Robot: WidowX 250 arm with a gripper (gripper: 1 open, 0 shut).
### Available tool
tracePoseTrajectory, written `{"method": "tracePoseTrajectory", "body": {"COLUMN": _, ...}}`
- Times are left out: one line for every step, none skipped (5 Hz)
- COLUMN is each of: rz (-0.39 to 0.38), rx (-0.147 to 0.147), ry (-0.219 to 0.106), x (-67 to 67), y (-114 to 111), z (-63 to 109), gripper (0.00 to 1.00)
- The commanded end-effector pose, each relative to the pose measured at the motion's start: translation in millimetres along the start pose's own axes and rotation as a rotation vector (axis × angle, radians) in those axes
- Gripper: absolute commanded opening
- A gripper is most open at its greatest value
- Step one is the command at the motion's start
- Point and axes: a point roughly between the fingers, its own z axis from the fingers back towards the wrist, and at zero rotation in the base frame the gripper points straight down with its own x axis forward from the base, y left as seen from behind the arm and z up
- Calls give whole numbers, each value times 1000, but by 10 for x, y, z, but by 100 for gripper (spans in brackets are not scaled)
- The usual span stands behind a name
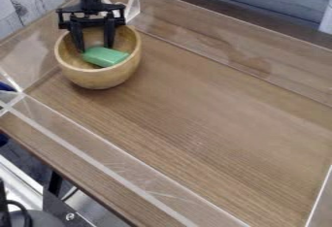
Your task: Remove the green block from inside the brown bowl and put it on the table
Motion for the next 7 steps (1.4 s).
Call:
{"method": "tracePoseTrajectory", "body": {"rz": 26, "rx": 1, "ry": -10, "x": 35, "y": -30, "z": -46, "gripper": 100}}
{"method": "tracePoseTrajectory", "body": {"rz": 28, "rx": 21, "ry": 10, "x": 32, "y": -17, "z": -159, "gripper": 100}}
{"method": "tracePoseTrajectory", "body": {"rz": 33, "rx": 41, "ry": 29, "x": 16, "y": -4, "z": -236, "gripper": 100}}
{"method": "tracePoseTrajectory", "body": {"rz": 34, "rx": 55, "ry": 48, "x": 32, "y": -52, "z": -261, "gripper": 100}}
{"method": "tracePoseTrajectory", "body": {"rz": 32, "rx": 70, "ry": 67, "x": 28, "y": -107, "z": -275, "gripper": 100}}
{"method": "tracePoseTrajectory", "body": {"rz": 55, "rx": 84, "ry": 54, "x": 3, "y": -173, "z": -292, "gripper": 100}}
{"method": "tracePoseTrajectory", "body": {"rz": 79, "rx": 97, "ry": 42, "x": -31, "y": -243, "z": -310, "gripper": 100}}
